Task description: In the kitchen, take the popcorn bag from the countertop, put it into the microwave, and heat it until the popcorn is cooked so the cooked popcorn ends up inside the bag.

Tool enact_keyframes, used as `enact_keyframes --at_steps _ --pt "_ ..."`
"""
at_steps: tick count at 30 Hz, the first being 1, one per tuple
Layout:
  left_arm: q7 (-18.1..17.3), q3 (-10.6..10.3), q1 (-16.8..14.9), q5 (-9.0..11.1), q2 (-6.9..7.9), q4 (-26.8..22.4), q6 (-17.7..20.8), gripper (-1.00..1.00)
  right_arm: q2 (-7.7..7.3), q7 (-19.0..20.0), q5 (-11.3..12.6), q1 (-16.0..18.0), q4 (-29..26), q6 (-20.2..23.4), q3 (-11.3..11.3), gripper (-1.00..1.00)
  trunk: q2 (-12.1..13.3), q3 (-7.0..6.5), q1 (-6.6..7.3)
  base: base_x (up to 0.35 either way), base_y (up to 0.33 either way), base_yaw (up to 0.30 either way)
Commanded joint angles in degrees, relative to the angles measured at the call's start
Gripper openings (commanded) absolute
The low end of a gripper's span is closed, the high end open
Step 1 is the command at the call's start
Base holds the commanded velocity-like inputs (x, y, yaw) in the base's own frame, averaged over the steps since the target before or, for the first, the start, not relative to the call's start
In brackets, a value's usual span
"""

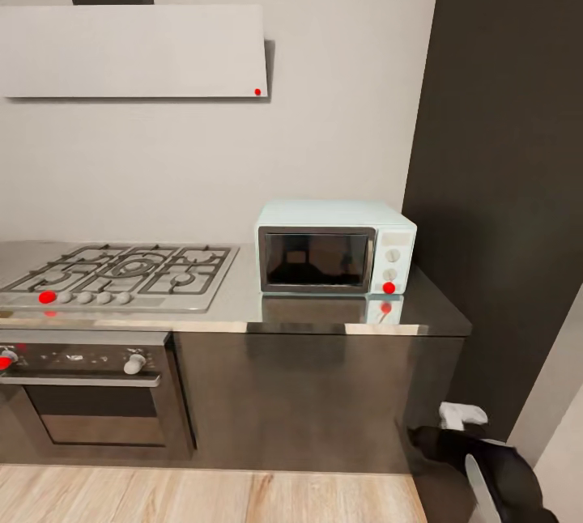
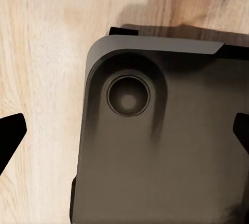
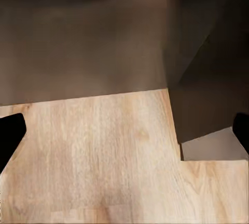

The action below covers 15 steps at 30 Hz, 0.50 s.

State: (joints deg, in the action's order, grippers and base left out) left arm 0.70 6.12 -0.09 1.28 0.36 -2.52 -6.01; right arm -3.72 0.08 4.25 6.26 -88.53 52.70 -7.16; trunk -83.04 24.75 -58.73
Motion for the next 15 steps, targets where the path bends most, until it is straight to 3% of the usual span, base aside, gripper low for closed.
enact_keyframes --at_steps 1,5,7,11,15 --pt "0.0 0.3 0.0 0.1 -0.01 0.0 -0.1 1.0 -0.19 0.0 0.3 2.4 -0.3 1.8 -0.2 1.0 0.0 0.07 0.0 0.0 0.0 0.0" --pt "0.0 0.3 0.0 0.2 -0.01 0.0 -0.1 1.0 -0.56 0.0 0.3 13.8 -0.7 7.0 -0.5 1.0 0.0 0.07 0.0 0.0 0.0 0.0" --pt "0.0 0.4 0.0 0.2 -0.01 0.0 -0.1 1.0 -0.55 -0.1 0.3 20.0 -0.7 7.3 -0.5 1.0 0.0 0.07 0.0 0.0 0.0 0.0" --pt "0.0 0.4 0.0 0.2 -0.01 0.0 -0.1 1.0 -0.38 -0.2 0.3 26.5 -0.5 7.3 -0.3 1.0 0.0 0.07 0.0 0.0 0.0 0.0" --pt "0.0 0.4 0.0 0.2 -0.01 0.0 -0.1 1.0 -0.01 -0.2 0.6 29.6 -0.4 7.3 -0.1 1.0 0.0 0.07 0.0 0.0 0.0 0.0"
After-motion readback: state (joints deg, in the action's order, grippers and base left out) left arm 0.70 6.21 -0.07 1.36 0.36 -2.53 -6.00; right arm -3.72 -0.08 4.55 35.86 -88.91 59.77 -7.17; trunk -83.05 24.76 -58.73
